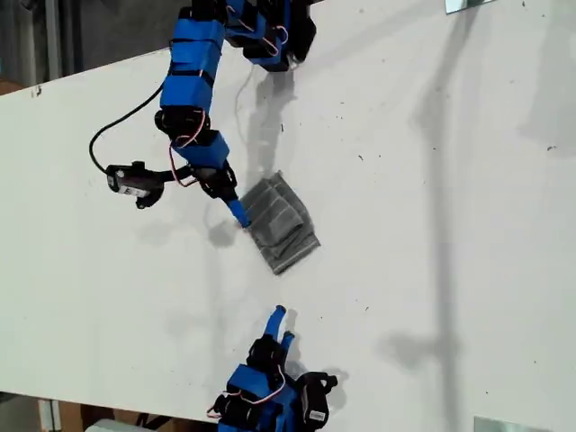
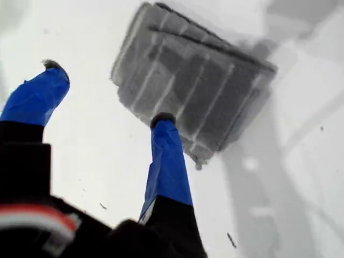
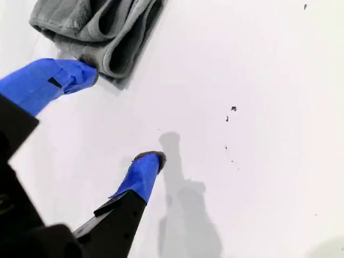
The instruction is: Grasp corners of a square towel and fold twice.
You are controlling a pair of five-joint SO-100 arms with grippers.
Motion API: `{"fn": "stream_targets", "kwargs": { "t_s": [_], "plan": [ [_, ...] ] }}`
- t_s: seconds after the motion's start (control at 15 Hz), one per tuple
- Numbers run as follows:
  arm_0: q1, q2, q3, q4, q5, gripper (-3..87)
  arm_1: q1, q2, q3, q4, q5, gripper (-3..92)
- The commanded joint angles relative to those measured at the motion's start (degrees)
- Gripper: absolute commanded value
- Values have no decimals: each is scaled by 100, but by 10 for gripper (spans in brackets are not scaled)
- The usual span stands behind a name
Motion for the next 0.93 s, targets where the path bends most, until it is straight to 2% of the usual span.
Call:
{"fn": "stream_targets", "kwargs": {
  "t_s": [0.0,0.2,0.27,0.33,0.53,0.67,0.73,0.87],
  "plan": [
    [141,896,141,527,-290,308,-378,457,1441,-18,1134,344],
    [360,3955,1028,2004,-598,308,-1767,1635,3753,-738,3138,350],
    [396,4553,1222,2145,-475,307,-2083,2628,4658,-1116,3516,344],
    [404,4526,1187,2136,-378,307,-2241,3894,5660,-1433,3797,342],
    [35,4526,1389,2232,264,307,-2575,6363,6838,-932,4131,346],
    [-62,4526,1758,1758,1292,305,-2549,7980,7436,-88,4351,350],
    [-97,4526,1898,1573,1529,302,-2443,9422,7734,923,4535,346],
    [-290,4526,2294,1327,1600,294,-2241,9387,7427,1318,4430,367]
  ]
}}
